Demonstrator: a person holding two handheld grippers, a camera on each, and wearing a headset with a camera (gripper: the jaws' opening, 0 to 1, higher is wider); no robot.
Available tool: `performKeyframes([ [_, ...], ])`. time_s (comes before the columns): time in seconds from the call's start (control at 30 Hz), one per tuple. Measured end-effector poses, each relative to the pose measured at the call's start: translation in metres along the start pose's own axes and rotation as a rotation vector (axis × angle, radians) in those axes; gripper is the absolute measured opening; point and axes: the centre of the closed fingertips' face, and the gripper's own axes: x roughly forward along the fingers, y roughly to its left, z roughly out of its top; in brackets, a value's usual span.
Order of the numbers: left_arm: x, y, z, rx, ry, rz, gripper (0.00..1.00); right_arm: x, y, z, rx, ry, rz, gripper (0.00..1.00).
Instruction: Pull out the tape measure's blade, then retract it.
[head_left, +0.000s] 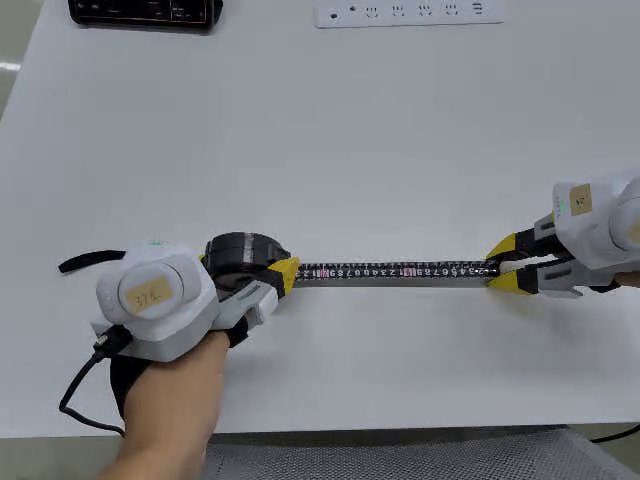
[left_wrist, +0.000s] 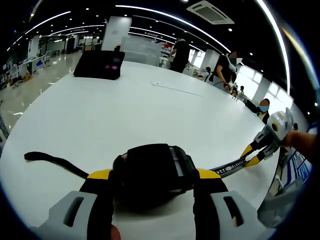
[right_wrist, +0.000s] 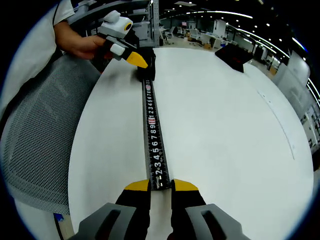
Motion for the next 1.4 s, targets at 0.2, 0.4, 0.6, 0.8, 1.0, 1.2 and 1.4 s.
performKeyframes([
  [0.2, 0.0004, 0.0002, 0.0, -0.005, 0.001, 0.0, 0.6, -0.0001, -0.0003, -0.0004, 0.004, 0.001, -0.001, 0.12],
  [0.4, 0.0003, 0.0001, -0.0001, -0.004, -0.002, -0.001, 0.6, 0.0002, -0.0004, -0.0005, 0.0, 0.005, -0.006, 0.12],
  [0.6, 0.0002, 0.001, -0.0009, 0.003, 0.011, -0.001, 0.59, 0.0005, -0.0005, -0.0007, -0.005, 0.016, -0.006, 0.11],
  [0.8, -0.0001, 0.0012, -0.0009, 0.01, 0.012, 0.0, 0.58, 0.0003, -0.0002, -0.0008, -0.004, 0.024, -0.004, 0.11],
  [1.0, 0.0, 0.0006, -0.0018, 0.01, 0.02, -0.001, 0.57, 0.0004, 0.0, -0.0008, 0.0, 0.022, -0.003, 0.11],
  [1.2, -0.0005, -0.0009, -0.002, 0.005, 0.023, -0.004, 0.58, 0.0005, 0.0, -0.001, -0.007, 0.029, -0.003, 0.11],
  [1.4, -0.001, -0.0018, -0.0016, 0.001, 0.022, -0.009, 0.58, 0.0024, -0.0002, 0.0054, -0.001, 0.022, 0.003, 0.11],
])
